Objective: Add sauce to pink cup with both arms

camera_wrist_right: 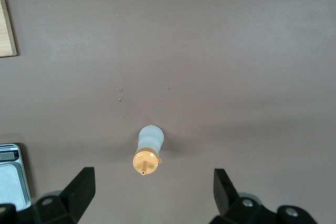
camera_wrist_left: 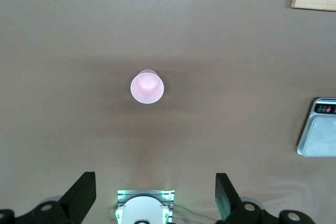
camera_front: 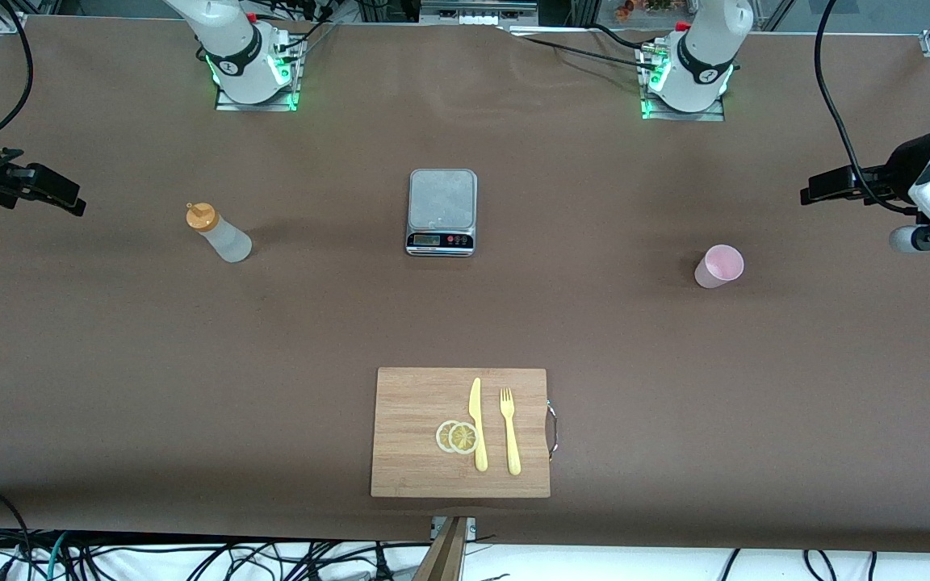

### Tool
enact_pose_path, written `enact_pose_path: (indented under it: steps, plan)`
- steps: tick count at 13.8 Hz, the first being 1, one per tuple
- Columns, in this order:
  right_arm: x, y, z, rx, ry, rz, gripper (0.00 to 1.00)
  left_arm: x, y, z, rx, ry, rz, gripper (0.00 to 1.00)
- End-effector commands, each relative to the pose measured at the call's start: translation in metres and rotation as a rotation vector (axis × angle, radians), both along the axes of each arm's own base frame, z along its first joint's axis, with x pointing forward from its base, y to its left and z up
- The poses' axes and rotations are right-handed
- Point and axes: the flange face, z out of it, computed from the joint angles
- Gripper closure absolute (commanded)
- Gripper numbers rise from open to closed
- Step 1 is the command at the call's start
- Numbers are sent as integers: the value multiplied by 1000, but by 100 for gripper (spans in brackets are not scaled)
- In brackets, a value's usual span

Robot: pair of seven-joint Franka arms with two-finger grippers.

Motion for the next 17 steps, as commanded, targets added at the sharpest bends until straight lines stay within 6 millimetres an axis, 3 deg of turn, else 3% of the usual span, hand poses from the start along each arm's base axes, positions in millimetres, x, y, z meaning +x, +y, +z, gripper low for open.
enact_pose_path:
  steps: [1, 17]
  plan:
    - [-1, -1, 2, 14, 1, 2, 0, 1, 3, 1, 18, 7, -47, 0]
    - [-1, -1, 2, 14, 1, 2, 0, 6, -1, -4, 14, 13, -51, 0]
